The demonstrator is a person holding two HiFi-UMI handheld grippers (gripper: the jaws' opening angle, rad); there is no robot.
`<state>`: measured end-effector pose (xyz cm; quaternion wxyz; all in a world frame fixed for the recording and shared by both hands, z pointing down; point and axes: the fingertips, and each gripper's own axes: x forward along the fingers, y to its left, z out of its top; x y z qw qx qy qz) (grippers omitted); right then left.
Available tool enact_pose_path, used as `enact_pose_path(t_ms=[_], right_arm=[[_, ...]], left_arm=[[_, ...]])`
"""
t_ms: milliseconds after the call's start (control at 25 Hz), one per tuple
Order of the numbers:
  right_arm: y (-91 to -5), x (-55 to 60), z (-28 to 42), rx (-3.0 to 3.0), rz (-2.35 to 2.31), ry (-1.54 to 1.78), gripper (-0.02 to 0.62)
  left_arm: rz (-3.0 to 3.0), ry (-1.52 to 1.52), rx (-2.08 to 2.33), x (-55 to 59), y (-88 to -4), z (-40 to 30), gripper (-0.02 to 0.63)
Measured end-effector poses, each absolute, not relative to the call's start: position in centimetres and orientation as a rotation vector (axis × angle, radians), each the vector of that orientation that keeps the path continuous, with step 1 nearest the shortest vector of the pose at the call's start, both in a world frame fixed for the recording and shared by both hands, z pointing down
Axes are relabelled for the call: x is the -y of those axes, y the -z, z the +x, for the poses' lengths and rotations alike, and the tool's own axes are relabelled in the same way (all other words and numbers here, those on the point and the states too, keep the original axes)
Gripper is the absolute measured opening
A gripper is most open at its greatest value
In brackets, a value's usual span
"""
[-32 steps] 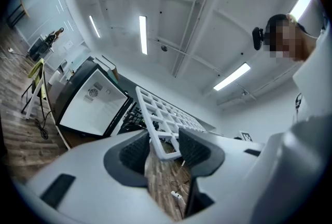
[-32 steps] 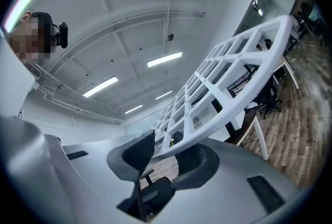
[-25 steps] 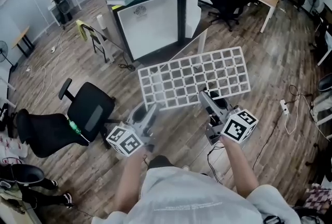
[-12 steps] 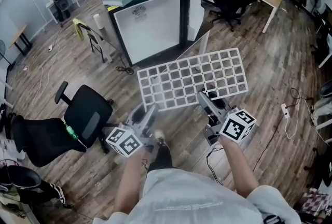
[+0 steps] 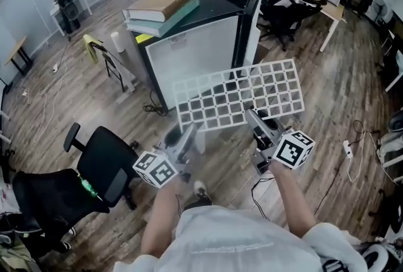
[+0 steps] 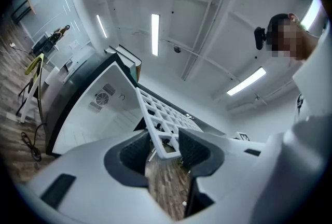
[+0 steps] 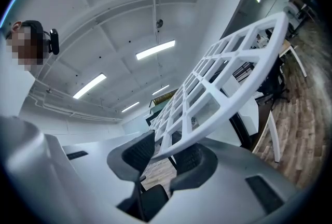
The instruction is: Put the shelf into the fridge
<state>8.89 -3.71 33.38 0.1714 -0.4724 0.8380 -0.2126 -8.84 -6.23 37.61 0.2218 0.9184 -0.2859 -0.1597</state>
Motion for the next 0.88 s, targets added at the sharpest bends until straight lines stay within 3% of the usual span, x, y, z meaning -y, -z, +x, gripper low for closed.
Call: enact_pose_path(t_ms=[440, 880], right_arm=[[-35.4, 14.9, 6.7, -2.370, -1.351, 0.698, 0.110], [-40.6, 20.9, 5.1, -2.416, -1.221, 0.940, 0.112]], left_arm=[[2.485, 0.418, 0.798, 16.8, -39.1, -11.1, 0.169], [2.360, 0.372, 0.979, 19.9, -43.0, -13.0, 0.169]])
